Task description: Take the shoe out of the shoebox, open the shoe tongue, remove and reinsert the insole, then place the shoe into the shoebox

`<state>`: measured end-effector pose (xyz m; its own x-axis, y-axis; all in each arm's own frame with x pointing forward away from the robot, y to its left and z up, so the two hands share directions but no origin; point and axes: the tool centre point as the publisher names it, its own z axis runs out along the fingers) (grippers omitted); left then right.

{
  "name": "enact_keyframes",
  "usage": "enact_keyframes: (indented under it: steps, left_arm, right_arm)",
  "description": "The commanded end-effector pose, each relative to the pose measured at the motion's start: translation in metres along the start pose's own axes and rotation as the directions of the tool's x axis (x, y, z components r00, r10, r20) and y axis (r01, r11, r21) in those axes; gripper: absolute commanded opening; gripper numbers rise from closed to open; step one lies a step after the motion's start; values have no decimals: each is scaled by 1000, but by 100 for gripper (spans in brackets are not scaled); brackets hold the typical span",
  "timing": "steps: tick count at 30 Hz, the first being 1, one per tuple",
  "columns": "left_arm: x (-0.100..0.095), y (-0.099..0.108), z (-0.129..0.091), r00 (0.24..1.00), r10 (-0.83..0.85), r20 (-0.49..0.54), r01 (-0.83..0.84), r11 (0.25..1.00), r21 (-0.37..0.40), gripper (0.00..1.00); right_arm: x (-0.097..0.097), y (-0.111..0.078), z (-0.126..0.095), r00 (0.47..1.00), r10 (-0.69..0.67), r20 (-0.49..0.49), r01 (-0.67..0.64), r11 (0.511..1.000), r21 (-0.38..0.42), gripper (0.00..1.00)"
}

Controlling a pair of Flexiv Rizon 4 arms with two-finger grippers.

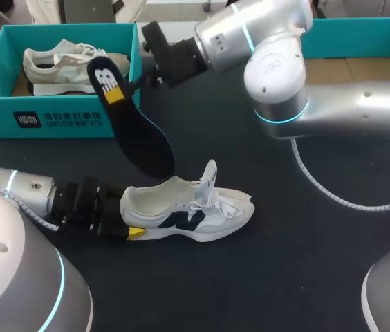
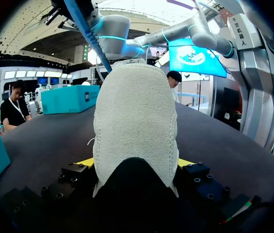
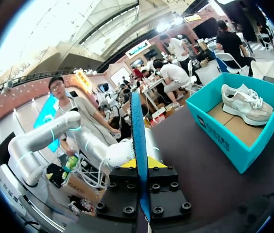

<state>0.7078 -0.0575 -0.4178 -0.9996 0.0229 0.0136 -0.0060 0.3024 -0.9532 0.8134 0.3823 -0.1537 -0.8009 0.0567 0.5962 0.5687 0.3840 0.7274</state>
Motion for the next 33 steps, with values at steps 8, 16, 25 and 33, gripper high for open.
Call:
enact_keyframes:
  steps: [8,16,25,33]
  left_arm:
    - [1,2,1,1000,0,3,0,1000,0,0]
    - [1,2,1,1000,0,3,0,1000,0,0]
    - [1,2,1,1000,0,3,0,1000,0,0]
    - [1,2,1,1000,0,3,0,1000,0,0]
  right_arm:
    - [37,30,-61,991,109,-72,-117,985,-125,0]
    - [59,43,-80,979,154,-136,-180,961,-211,0]
    - [99,29,-98,952,250,-176,-289,925,-246,0]
    - [132,18,-110,947,296,-125,-320,896,-306,0]
